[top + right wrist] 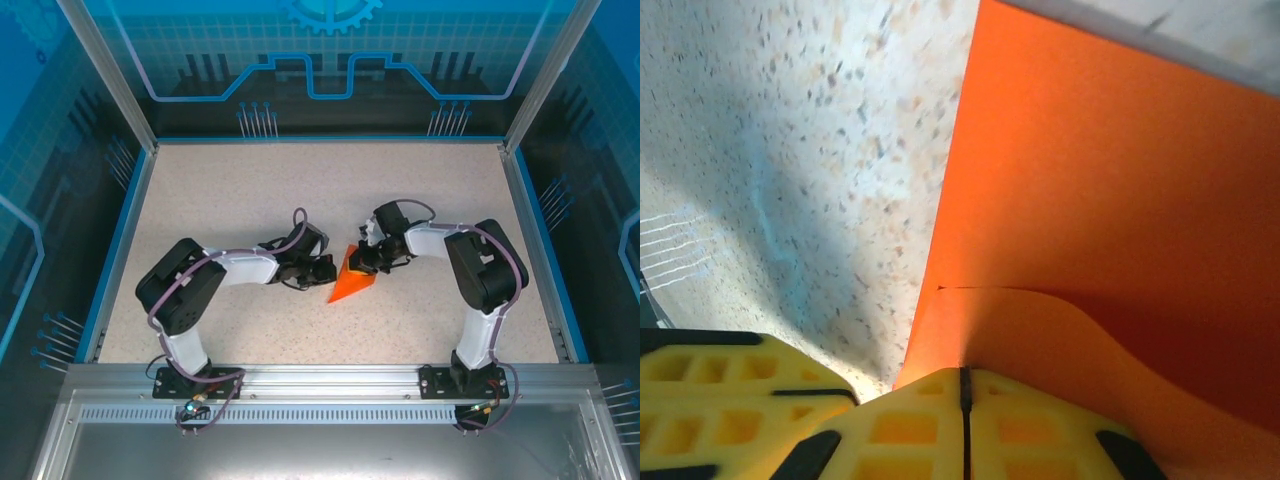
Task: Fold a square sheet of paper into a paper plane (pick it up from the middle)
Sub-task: Fourth fold the wing at the center of the table.
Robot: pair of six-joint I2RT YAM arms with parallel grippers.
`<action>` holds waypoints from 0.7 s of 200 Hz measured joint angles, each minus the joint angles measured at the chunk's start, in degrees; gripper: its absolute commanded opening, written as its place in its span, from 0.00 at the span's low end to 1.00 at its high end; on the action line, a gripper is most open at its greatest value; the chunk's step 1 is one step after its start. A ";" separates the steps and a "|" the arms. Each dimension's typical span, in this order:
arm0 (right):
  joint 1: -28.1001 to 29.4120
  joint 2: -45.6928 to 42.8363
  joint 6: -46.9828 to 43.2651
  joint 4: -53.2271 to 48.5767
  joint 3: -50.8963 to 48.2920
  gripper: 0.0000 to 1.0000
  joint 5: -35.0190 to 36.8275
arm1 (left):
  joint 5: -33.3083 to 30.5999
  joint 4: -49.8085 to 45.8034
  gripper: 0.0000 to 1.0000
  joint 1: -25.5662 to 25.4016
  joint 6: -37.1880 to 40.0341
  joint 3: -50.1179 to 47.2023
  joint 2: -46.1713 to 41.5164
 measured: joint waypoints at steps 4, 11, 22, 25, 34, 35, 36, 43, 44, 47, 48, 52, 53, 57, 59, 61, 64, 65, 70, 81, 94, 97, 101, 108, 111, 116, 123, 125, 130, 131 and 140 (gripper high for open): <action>0.39 -0.07 0.57 0.39 -0.17 0.07 0.04 | 0.02 0.20 0.04 0.17 -0.11 -0.07 -0.37; 1.05 -0.17 1.64 1.20 -0.50 0.07 0.09 | 0.04 0.87 0.04 0.28 -0.46 -0.11 -0.76; 1.62 -0.33 3.19 2.21 -0.98 0.07 0.24 | 0.44 2.32 0.03 0.28 -1.18 -0.11 -1.01; 1.66 -0.37 3.43 2.38 -1.05 0.07 0.28 | 0.66 2.82 0.03 0.28 -1.40 -0.15 -1.01; 1.75 -0.52 4.28 2.82 -1.31 0.07 0.48 | 1.14 3.96 0.01 0.26 -1.81 -0.33 -1.01; 1.75 -0.55 4.39 2.89 -1.33 0.07 0.48 | 1.22 4.00 0.01 0.26 -1.84 -0.35 -0.98; 1.75 -0.55 4.46 2.91 -1.36 0.07 0.48 | 1.31 4.09 0.01 0.26 -1.97 -0.39 -1.01; 1.75 -0.57 4.96 2.99 -1.38 0.07 0.52 | 1.64 4.83 0.00 0.26 -2.36 -0.66 -0.98; 1.75 -0.57 5.01 2.99 -1.38 0.07 0.55 | 1.66 4.85 0.00 0.26 -2.45 -0.68 -0.98; 1.75 -0.59 5.18 2.99 -1.38 0.07 0.57 | 1.79 5.03 0.00 0.26 -2.62 -0.74 -0.98; 1.75 -0.59 5.16 2.99 -1.38 0.07 0.59 | 1.81 5.07 0.00 0.26 -2.64 -0.79 -0.98; 1.75 -0.61 5.40 2.99 -1.38 0.07 0.66 | 1.97 5.38 0.00 0.26 -2.89 -0.94 -0.94; 1.77 -0.61 5.40 2.99 -1.38 0.07 0.68 | 1.99 5.53 0.00 0.26 -2.91 -1.01 -0.94; 1.79 -0.61 5.60 2.99 -1.38 0.07 0.72 | 2.03 5.73 0.00 0.20 -3.04 -1.14 -0.92; 1.81 -0.63 5.60 2.97 -1.38 0.07 0.72 | 2.08 5.90 0.00 0.22 -3.04 -1.25 -0.90; 1.84 -0.63 5.62 2.99 -1.38 0.07 0.74 | 2.08 6.05 0.00 0.22 -3.08 -1.38 -0.90; 1.84 -0.63 5.77 2.99 -1.38 0.07 0.79 | 2.12 6.21 0.00 0.22 -3.13 -1.51 -0.90; 1.84 -0.63 5.77 2.99 -1.38 0.07 0.79 | 2.14 6.27 0.00 0.22 -3.17 -1.60 -0.90; 1.84 -0.63 5.88 2.99 -1.38 0.07 0.83 | 2.21 6.43 0.00 0.22 -3.28 -1.81 -0.90; 1.84 -0.63 6.23 2.99 -1.38 0.07 0.90 | 2.23 6.60 0.00 0.17 -3.56 -2.47 -0.90; 1.84 -0.63 6.49 3.02 -1.38 0.07 0.90 | 2.27 6.58 0.00 0.11 -4.11 -3.19 -0.90; 1.84 -0.63 6.62 3.02 -1.38 0.07 0.90 | 2.36 6.60 0.00 0.09 -4.13 -3.39 -0.90; 1.84 -0.63 6.64 3.02 -1.38 0.07 0.90 | 2.45 6.60 0.00 0.07 -4.17 -3.58 -0.90; 1.84 -0.63 6.67 3.04 -1.38 0.07 0.87 | 2.64 6.56 0.00 -0.04 -4.37 -3.91 -0.90; 1.84 -0.63 6.67 3.04 -1.38 0.07 0.87 | 2.67 6.58 0.00 -0.11 -4.39 -4.02 -0.90; 1.84 -0.63 6.67 3.06 -1.38 0.07 0.85 | 2.82 6.56 0.00 -0.22 -4.39 -4.17 -0.90; 1.84 -0.63 6.67 3.08 -1.38 0.07 0.83 | 3.13 6.58 0.00 -0.44 -4.46 -4.33 -0.90; 1.84 -0.63 6.67 3.10 -1.38 0.07 0.81 | 3.13 6.58 0.00 -0.46 -4.48 -4.35 -0.90; 1.84 -0.63 6.67 3.15 -1.38 0.07 0.74 | 3.26 6.58 0.00 -0.63 -4.50 -4.39 -0.90; 1.84 -0.63 6.67 3.15 -1.38 0.07 0.72 | 3.34 6.58 0.00 -0.66 -4.50 -4.39 -0.90; 1.84 -0.63 6.67 3.23 -1.38 0.08 0.70 | 3.56 6.64 0.00 -0.90 -4.50 -4.39 -0.90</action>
